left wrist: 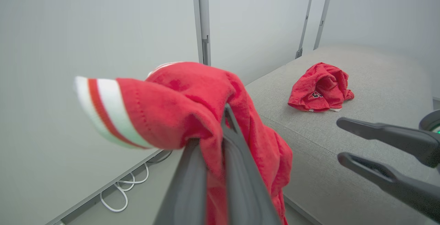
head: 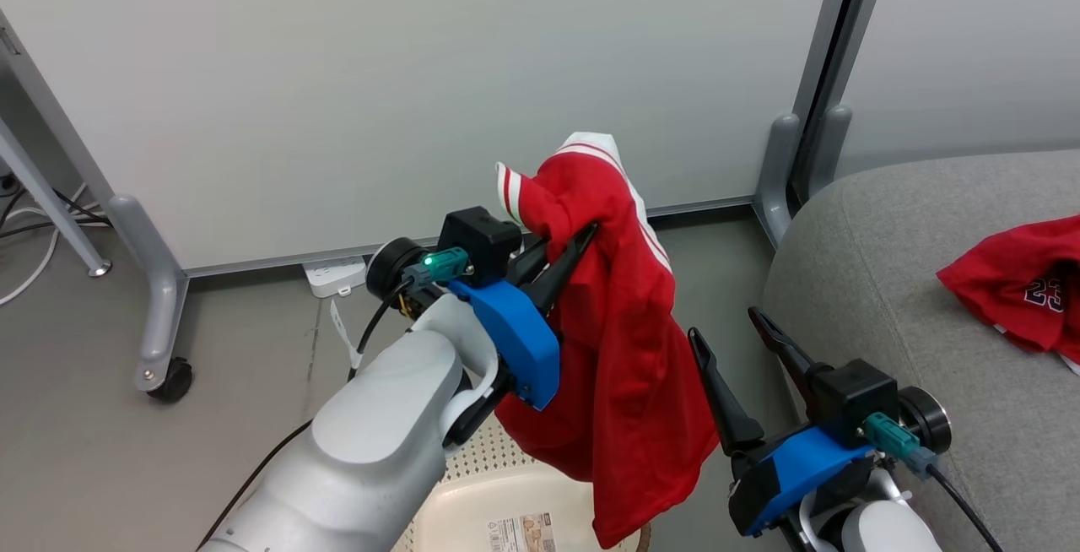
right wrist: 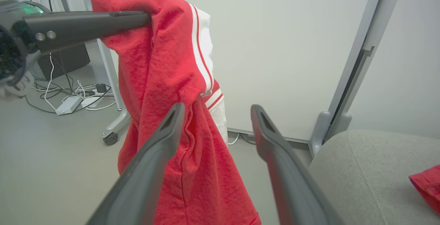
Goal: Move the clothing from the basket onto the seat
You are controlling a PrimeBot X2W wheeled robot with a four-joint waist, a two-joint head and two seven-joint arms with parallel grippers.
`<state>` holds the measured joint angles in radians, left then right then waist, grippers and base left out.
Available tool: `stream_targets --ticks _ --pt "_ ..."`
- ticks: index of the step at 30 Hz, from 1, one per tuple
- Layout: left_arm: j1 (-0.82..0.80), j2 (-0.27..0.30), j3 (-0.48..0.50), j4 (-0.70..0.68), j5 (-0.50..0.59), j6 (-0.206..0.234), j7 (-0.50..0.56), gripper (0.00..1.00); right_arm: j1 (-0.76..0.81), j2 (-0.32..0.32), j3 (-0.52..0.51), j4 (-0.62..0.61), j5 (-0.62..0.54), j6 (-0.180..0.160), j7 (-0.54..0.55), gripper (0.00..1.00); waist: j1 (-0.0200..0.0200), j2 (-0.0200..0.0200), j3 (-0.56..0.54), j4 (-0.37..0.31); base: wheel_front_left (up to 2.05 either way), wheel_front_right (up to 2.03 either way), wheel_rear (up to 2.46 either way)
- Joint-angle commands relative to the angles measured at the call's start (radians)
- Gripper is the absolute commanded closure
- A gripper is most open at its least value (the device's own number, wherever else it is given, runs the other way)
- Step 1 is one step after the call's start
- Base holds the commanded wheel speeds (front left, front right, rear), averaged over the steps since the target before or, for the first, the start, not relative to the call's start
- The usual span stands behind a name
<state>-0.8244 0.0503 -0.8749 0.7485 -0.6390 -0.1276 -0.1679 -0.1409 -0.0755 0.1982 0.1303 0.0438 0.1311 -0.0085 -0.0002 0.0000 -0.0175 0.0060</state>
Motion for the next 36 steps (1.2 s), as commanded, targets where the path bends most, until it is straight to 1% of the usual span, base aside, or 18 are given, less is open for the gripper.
stream_targets --ticks 1,7,16,19,25,31,36 --pt "-0.022 0.001 -0.012 -0.01 -0.016 0.002 0.003 1.0 0.013 -0.004 0.005 -0.005 0.007 -0.001 0.005 0.0 0.0002 0.0 -0.01 0.005 0.0 0.0 0.0" --pt "-0.053 0.001 -0.062 -0.031 -0.06 0.023 -0.001 1.0 0.024 -0.002 0.02 -0.01 0.014 -0.001 0.012 0.0 0.0002 0.0 -0.024 0.0 0.0 0.0 0.0" --pt "-0.071 0.001 -0.124 -0.031 -0.1 0.033 -0.018 1.0 0.014 0.002 0.042 0.007 0.036 -0.001 0.022 0.0 0.0002 0.0 -0.029 -0.003 0.0 0.0 0.0" --pt "-0.078 0.001 -0.145 -0.033 -0.115 0.038 -0.02 1.0 -0.014 -0.01 0.057 0.027 0.051 -0.001 0.032 0.0 0.0002 0.0 -0.027 0.002 0.0 0.0 0.0" --pt "-0.086 0.001 -0.183 -0.043 -0.145 0.042 -0.024 1.0 -0.089 -0.023 0.106 0.103 0.085 -0.001 0.045 0.0 0.0002 0.0 -0.019 0.009 0.0 0.0 0.0" --pt "-0.095 0.001 -0.218 -0.061 -0.179 0.044 -0.034 1.0 -0.198 -0.03 0.201 0.211 0.163 -0.001 0.046 0.0 0.0002 0.0 -0.007 0.017 0.0 0.0 0.0" --pt "-0.103 0.001 -0.249 -0.062 -0.2 0.051 -0.04 1.0 -0.292 -0.025 0.27 0.321 0.187 -0.001 0.031 0.0 0.0002 0.0 0.0 0.018 0.0 0.0 0.0"
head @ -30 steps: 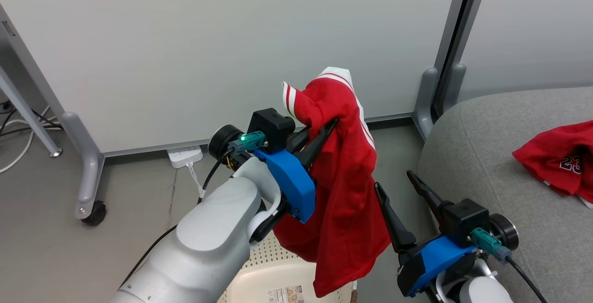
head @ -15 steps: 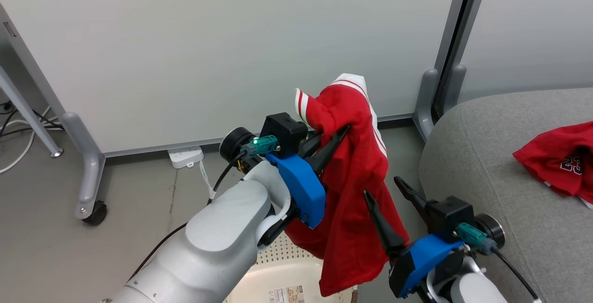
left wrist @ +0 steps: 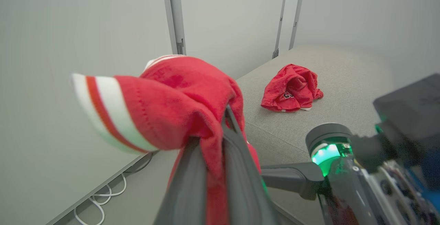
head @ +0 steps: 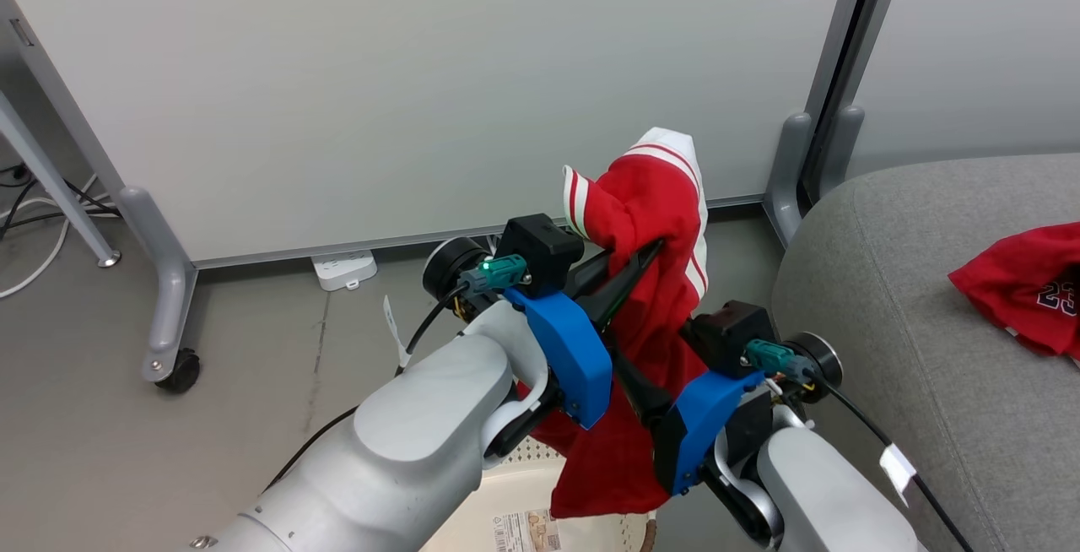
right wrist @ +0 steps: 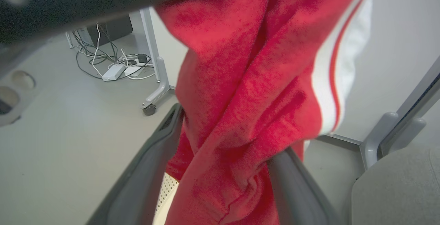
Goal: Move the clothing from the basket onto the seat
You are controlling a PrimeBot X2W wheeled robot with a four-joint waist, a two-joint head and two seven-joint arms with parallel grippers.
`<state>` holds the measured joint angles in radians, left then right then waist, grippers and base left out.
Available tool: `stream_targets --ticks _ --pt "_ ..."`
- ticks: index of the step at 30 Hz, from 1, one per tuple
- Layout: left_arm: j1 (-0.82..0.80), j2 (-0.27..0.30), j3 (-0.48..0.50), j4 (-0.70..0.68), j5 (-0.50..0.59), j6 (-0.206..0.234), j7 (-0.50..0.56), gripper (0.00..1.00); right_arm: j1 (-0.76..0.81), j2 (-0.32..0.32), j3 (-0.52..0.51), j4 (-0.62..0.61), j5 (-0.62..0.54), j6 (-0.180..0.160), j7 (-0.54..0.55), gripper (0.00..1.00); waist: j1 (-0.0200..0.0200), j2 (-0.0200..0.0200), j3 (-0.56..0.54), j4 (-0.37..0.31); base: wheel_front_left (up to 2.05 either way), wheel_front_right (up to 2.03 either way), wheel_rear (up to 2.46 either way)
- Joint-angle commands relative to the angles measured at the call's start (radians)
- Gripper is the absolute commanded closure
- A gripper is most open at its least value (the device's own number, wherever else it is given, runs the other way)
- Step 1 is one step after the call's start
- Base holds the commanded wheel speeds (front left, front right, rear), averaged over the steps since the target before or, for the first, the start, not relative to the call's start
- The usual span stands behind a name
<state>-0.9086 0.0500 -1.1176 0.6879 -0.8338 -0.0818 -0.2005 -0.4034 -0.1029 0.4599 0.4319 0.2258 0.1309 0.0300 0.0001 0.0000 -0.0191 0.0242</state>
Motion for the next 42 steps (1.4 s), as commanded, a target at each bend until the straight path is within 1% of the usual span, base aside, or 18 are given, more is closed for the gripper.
stream_targets --ticks 1,4,5,6,7,12,16,29,42 --pt "-0.02 0.001 -0.011 0.0 -0.01 0.007 -0.009 1.0 -0.048 0.009 0.016 0.043 0.004 0.0 -0.015 0.0 -0.0001 0.0 0.002 -0.001 0.0 0.0 0.0" --pt "-0.024 0.002 -0.027 0.005 -0.021 0.006 -0.008 1.0 -0.097 0.025 0.023 0.12 -0.008 0.0 -0.035 0.0 -0.0001 0.0 0.002 -0.002 0.0 0.0 0.0" --pt "-0.027 0.001 -0.033 0.006 -0.026 0.006 -0.009 1.0 -0.111 0.03 0.031 0.146 -0.015 0.0 -0.036 0.03 -0.0001 0.0 0.001 -0.003 0.0 0.0 0.0" --pt "-0.031 0.001 -0.036 0.008 -0.03 0.007 -0.01 1.0 -0.126 0.035 0.032 0.17 -0.025 0.0 -0.04 0.03 -0.0001 0.0 0.0 -0.003 0.0 0.0 0.0" --pt "-0.035 0.001 -0.039 0.009 -0.035 0.008 -0.011 1.0 -0.141 0.038 0.036 0.189 -0.036 0.0 -0.046 1.0 -0.0001 0.0 -0.001 -0.003 0.0 0.0 0.0" --pt "-0.043 0.001 -0.052 0.017 -0.055 0.012 -0.02 1.0 -0.172 0.049 0.036 0.264 -0.058 0.0 -0.085 1.0 -0.0001 0.0 -0.007 -0.003 0.0 0.0 0.0" --pt "-0.049 0.001 -0.064 0.023 -0.066 0.017 -0.028 1.0 -0.18 0.052 0.038 0.3 -0.056 0.0 -0.11 1.0 -0.0001 0.0 -0.009 -0.007 0.0 0.0 0.0" --pt "-0.049 0.001 -0.093 0.045 -0.098 0.017 -0.042 1.0 -0.191 0.054 0.064 0.338 -0.014 0.0 -0.146 1.0 -0.0001 0.0 -0.009 -0.017 0.0 0.0 0.0" --pt "-0.059 0.001 -0.107 0.061 -0.125 0.017 -0.052 1.0 -0.196 0.054 0.079 0.362 0.005 0.0 -0.154 1.0 -0.0001 0.0 -0.014 -0.021 0.0 0.0 0.0"
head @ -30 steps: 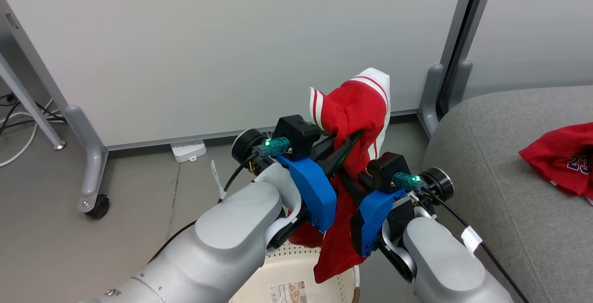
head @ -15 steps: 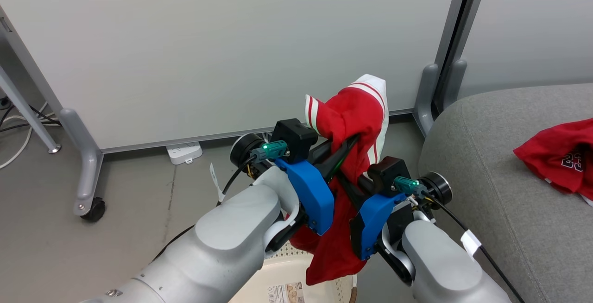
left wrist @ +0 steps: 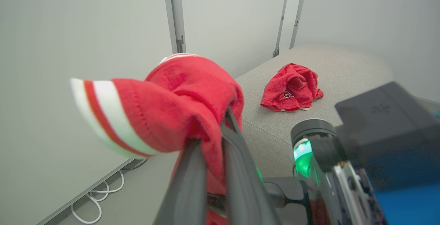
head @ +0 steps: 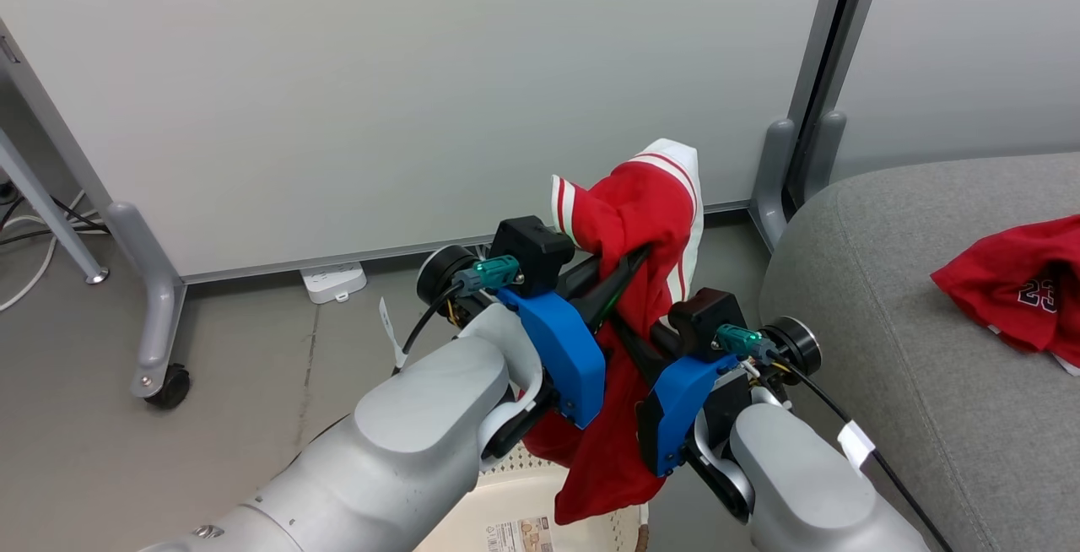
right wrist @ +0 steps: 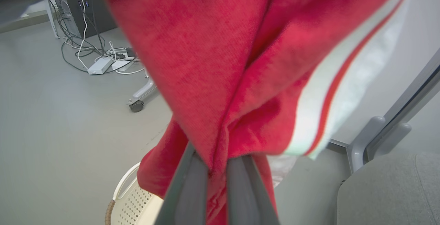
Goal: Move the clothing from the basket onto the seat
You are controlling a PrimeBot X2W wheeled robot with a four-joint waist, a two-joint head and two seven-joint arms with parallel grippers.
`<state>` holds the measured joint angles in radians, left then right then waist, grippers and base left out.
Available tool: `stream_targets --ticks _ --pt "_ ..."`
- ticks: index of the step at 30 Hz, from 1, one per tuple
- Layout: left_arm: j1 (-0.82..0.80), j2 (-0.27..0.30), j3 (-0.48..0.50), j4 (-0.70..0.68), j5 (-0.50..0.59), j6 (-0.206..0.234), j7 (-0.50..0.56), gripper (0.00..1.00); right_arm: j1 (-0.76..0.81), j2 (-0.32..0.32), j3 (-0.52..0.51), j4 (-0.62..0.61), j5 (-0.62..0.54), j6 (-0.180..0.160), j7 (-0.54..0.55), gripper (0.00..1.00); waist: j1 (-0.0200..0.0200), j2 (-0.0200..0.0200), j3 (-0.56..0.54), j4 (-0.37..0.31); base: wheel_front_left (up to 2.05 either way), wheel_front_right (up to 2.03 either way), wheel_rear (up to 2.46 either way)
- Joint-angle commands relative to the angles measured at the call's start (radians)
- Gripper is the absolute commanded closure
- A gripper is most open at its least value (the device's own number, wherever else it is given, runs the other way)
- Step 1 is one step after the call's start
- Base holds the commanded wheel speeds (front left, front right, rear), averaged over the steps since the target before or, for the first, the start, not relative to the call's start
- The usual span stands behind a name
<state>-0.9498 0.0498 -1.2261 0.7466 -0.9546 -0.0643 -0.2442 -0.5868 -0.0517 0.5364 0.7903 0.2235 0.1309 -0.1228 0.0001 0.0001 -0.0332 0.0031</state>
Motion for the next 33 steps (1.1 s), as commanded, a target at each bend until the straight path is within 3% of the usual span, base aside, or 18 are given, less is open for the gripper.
stream_targets --ticks 1,7,9,24,28,33 --pt "-0.017 0.002 0.001 0.003 -0.006 -0.001 -0.008 1.0 -0.013 0.002 0.003 0.005 0.008 0.0 -0.001 1.0 -0.0001 -0.0001 0.0 -0.001 0.0 0.0 0.0" --pt "-0.024 0.001 -0.007 0.009 -0.015 0.001 -0.009 1.0 -0.015 0.002 0.004 0.015 -0.007 0.0 -0.007 1.0 -0.0001 -0.0001 0.002 -0.002 0.0 0.0 0.0" --pt "-0.027 0.002 -0.007 0.012 -0.017 0.007 -0.012 0.0 -0.015 0.002 0.004 0.016 -0.008 0.0 -0.008 1.0 -0.0001 -0.0001 0.003 -0.002 0.0 0.0 0.0" --pt "-0.001 0.003 0.007 0.016 -0.004 0.029 -0.022 0.0 -0.018 0.002 0.001 0.021 -0.003 0.0 -0.017 1.0 -0.0001 -0.0001 0.004 -0.002 0.0 0.0 0.0" --pt "0.069 0.042 0.094 -0.046 0.038 0.031 -0.022 0.0 -0.023 0.002 -0.006 0.023 -0.008 0.0 -0.023 1.0 -0.0001 -0.0001 0.009 -0.003 0.0 0.0 0.0" --pt "0.203 0.114 0.22 -0.189 0.167 0.044 -0.021 0.0 -0.018 0.002 -0.031 0.027 -0.023 0.0 -0.032 1.0 -0.0001 -0.0001 0.016 -0.001 0.0 0.0 0.0"
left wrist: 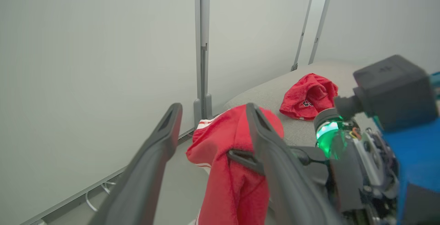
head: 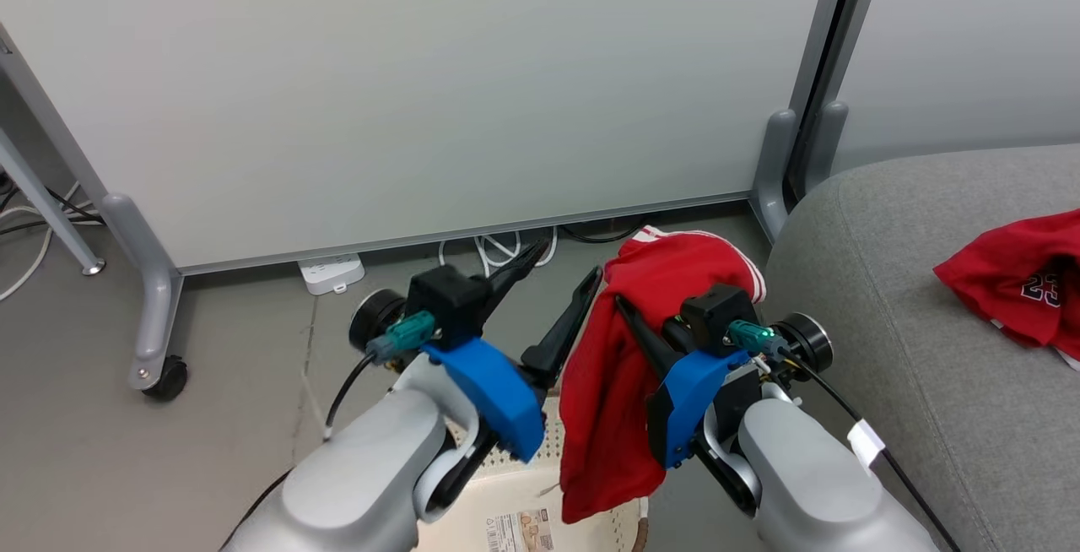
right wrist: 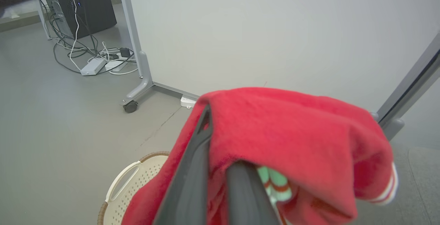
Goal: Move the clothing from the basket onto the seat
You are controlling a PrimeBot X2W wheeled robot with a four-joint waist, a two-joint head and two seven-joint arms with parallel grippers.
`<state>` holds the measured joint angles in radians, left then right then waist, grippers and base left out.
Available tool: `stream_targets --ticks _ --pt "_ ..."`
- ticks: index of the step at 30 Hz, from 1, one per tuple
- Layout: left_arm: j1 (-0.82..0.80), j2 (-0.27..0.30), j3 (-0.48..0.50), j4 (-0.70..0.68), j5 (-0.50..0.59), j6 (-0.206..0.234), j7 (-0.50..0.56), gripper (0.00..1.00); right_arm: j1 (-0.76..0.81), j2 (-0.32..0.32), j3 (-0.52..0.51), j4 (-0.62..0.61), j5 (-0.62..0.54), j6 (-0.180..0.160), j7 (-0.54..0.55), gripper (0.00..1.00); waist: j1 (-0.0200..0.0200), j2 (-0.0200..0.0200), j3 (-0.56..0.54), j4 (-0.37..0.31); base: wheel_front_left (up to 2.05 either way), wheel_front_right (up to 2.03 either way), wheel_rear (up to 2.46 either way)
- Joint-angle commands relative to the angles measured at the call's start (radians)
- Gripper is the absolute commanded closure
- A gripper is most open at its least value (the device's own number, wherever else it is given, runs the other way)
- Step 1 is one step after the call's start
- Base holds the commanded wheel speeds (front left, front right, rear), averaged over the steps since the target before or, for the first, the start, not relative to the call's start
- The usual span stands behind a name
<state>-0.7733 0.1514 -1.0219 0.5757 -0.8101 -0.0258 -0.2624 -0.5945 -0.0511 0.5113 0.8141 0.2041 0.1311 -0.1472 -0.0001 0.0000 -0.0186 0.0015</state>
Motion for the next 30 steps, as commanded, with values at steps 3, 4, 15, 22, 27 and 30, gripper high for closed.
stream_targets --ticks 3,4,15,22,27,30 --pt "0.127 0.058 0.1 -0.107 0.112 0.02 -0.003 0.0 -0.002 0.001 -0.019 0.004 -0.013 -0.001 -0.01 1.0 0.0001 0.0 0.007 -0.001 0.0 0.0 0.0" --pt "0.162 0.071 0.126 -0.136 0.142 0.025 -0.003 0.0 0.0 0.001 -0.024 0.004 -0.017 -0.001 -0.011 1.0 0.0001 0.0 0.008 -0.002 0.0 0.0 0.0" --pt "0.483 0.097 0.404 -0.306 0.352 0.016 -0.003 0.0 0.017 0.001 -0.081 -0.009 -0.05 -0.001 -0.009 1.0 0.0001 0.0 0.017 -0.008 0.0 0.0 0.0" --pt "0.551 0.065 0.494 -0.308 0.415 -0.015 -0.003 0.0 0.031 0.001 -0.1 -0.023 -0.062 -0.001 -0.002 1.0 0.0001 0.0 0.015 -0.008 0.0 0.0 0.0" --pt "0.572 0.038 0.54 -0.298 0.454 -0.043 -0.003 0.0 0.041 0.001 -0.103 -0.036 -0.06 -0.001 0.004 1.0 0.0001 0.0 0.017 -0.011 0.0 0.0 0.0" --pt "0.574 0.027 0.563 -0.29 0.472 -0.055 -0.003 0.0 0.045 0.001 -0.101 -0.043 -0.057 -0.001 0.01 1.0 0.0001 0.0 0.019 -0.016 0.0 0.0 0.0"
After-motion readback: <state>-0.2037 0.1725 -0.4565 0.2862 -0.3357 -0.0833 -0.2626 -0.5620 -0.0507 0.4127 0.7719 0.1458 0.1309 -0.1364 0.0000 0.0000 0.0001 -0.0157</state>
